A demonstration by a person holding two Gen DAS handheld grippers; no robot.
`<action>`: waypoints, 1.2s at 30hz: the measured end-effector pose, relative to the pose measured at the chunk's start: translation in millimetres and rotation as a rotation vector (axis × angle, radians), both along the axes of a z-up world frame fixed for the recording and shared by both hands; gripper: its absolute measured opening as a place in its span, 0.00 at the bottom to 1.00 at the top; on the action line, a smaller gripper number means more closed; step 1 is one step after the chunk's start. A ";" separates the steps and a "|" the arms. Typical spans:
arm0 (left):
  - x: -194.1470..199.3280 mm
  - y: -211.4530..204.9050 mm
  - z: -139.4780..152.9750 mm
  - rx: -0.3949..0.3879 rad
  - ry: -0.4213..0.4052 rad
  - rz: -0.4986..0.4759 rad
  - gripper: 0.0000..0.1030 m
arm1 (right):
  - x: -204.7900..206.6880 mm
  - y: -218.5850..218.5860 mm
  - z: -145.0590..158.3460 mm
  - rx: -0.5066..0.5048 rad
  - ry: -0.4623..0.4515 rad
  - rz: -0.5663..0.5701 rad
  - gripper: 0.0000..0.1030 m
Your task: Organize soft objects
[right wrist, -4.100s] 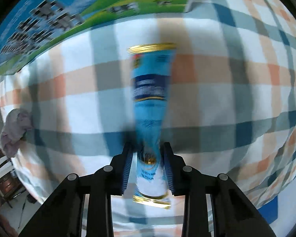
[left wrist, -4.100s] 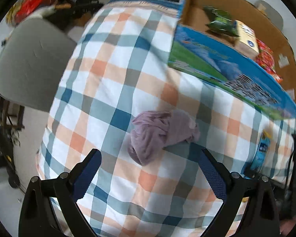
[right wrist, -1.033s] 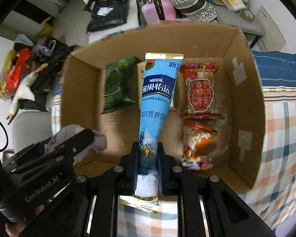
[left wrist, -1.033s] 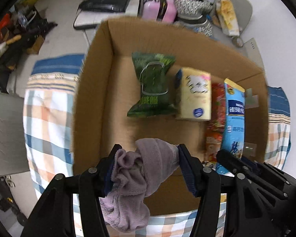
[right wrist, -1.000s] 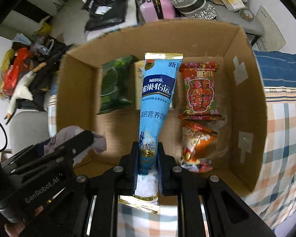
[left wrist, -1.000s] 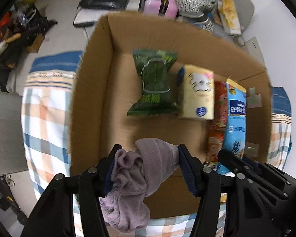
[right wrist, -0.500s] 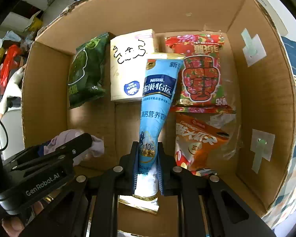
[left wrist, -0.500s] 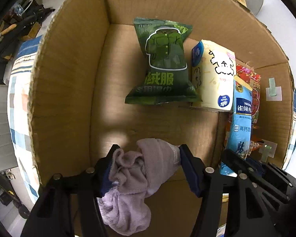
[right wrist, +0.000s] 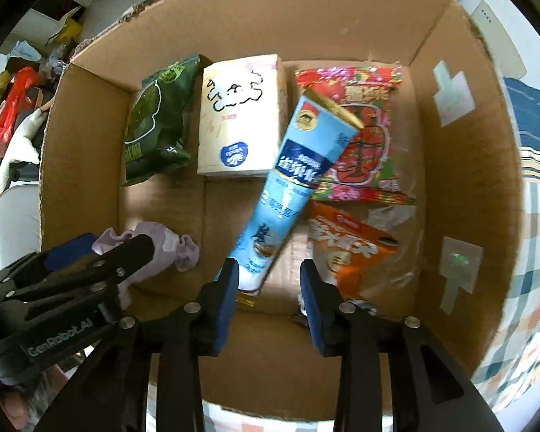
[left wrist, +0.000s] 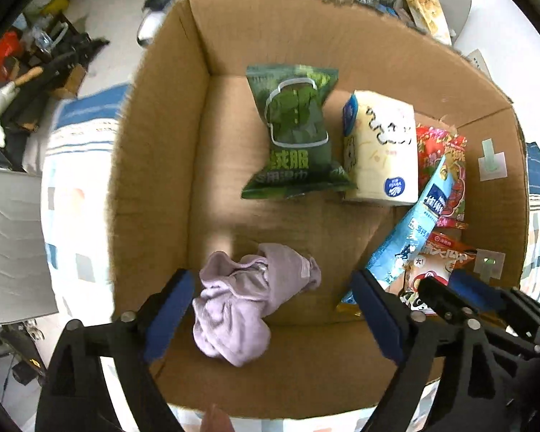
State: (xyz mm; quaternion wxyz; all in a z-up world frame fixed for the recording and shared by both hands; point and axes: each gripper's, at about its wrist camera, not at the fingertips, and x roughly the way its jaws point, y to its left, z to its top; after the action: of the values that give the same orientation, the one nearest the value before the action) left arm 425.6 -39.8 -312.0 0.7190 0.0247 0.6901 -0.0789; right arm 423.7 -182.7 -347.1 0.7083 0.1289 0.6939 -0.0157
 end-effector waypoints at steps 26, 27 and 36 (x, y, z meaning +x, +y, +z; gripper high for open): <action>-92.7 13.7 152.3 -0.023 -0.388 0.029 0.98 | -91.5 -30.1 134.0 -0.165 -0.256 -0.038 1.00; -101.2 14.9 161.3 -0.024 -0.406 0.032 0.98 | -100.7 -29.7 144.4 -0.165 -0.278 -0.038 1.00; -173.2 27.4 232.0 -0.024 -0.551 0.041 0.98 | -178.6 -28.2 222.2 -0.174 -0.422 -0.046 1.00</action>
State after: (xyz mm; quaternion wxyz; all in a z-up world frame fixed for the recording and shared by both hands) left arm 252.4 -12.4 -79.9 0.8812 0.0227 0.4679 -0.0631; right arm 245.1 -210.9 -124.9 0.8456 0.0838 0.5232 -0.0644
